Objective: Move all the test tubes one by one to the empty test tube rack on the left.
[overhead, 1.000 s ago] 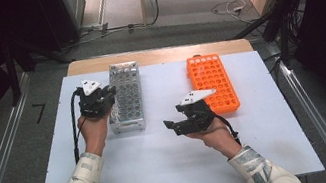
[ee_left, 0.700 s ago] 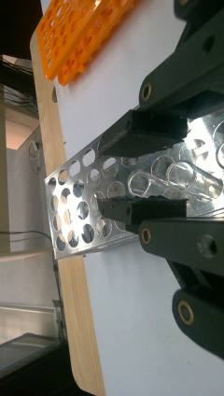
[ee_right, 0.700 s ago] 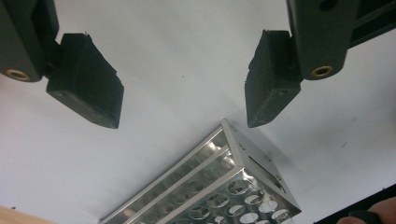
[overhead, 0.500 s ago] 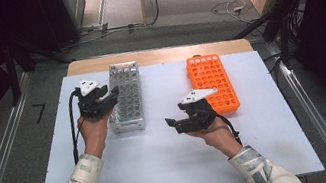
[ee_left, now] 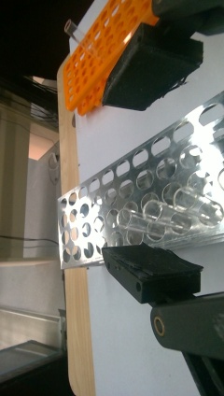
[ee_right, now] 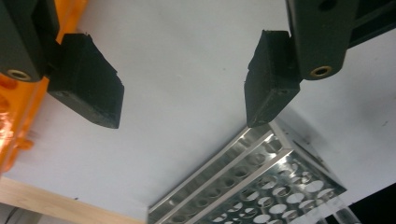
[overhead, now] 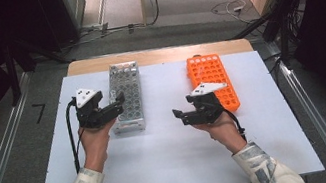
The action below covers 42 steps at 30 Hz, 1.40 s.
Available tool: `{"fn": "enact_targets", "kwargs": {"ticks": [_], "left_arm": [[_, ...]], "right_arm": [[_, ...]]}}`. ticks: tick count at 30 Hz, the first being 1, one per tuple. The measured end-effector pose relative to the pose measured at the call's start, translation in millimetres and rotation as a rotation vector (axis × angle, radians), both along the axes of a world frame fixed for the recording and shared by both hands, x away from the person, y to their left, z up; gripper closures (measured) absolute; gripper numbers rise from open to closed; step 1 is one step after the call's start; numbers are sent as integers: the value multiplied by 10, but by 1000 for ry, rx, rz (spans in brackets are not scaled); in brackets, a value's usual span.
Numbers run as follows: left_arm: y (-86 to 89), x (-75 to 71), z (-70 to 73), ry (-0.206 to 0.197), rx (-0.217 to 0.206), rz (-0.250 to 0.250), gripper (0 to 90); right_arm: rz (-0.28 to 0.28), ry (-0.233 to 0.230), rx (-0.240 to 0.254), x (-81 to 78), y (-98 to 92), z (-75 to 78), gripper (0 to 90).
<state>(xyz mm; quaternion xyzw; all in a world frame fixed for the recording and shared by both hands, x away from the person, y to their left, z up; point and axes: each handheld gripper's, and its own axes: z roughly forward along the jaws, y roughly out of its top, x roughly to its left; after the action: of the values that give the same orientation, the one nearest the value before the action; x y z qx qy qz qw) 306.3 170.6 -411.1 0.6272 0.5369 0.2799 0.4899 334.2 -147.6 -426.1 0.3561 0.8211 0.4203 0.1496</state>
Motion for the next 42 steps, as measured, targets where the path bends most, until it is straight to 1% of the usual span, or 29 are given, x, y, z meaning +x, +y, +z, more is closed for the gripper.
{"fn": "enact_targets", "kwargs": {"ticks": [2,5,6,9,11,12,13,16,17,19,20,22,25,28,30,32,37,42], "left_arm": [[-11,-42,-22,0,5,-10,210],[-26,-73,-37,20,11,-32,179],[-27,-82,-41,20,10,-37,175],[-21,-106,-59,20,10,-39,170],[-9,-121,-78,25,4,-40,156],[-2,-129,-89,28,1,-41,152],[-3,-133,-97,30,-6,-43,142],[1,-148,-102,31,5,-47,114],[3,-152,-98,31,6,-39,101],[12,-155,-92,33,-5,-33,81],[25,-157,-89,34,-12,-38,74],[32,-160,-85,32,-15,-39,67],[31,-161,-84,27,-24,-51,61],[20,-157,-88,30,-15,-58,60],[15,-155,-92,32,-11,-59,62],[14,-150,-99,36,-13,-61,63],[11,-149,-103,40,-9,-67,69],[9,-150,-108,42,-8,-67,69]], "right_arm": [[-16,-3,6,28,-52,20,271],[-45,-9,17,64,-131,60,271],[-52,-13,22,79,-156,71,271],[-82,-17,26,126,-234,85,271],[-106,-26,4,166,-279,67,272],[-115,-25,2,181,-292,61,272],[-126,-25,0,204,-313,50,272],[-164,-19,-3,272,-369,19,270],[-173,-19,-3,295,-388,8,269],[-197,-20,-9,338,-430,-10,268],[-203,-19,-12,352,-443,-16,269],[-226,-12,-11,393,-476,-36,271],[-254,-19,-9,444,-502,-58,287],[-289,-27,-10,515,-513,-88,318],[-304,-38,-15,562,-512,-114,335],[-312,-23,-29,623,-507,-133,341],[-322,-31,-48,776,-498,-166,415],[-329,-23,-65,921,-475,-175,463]]}}
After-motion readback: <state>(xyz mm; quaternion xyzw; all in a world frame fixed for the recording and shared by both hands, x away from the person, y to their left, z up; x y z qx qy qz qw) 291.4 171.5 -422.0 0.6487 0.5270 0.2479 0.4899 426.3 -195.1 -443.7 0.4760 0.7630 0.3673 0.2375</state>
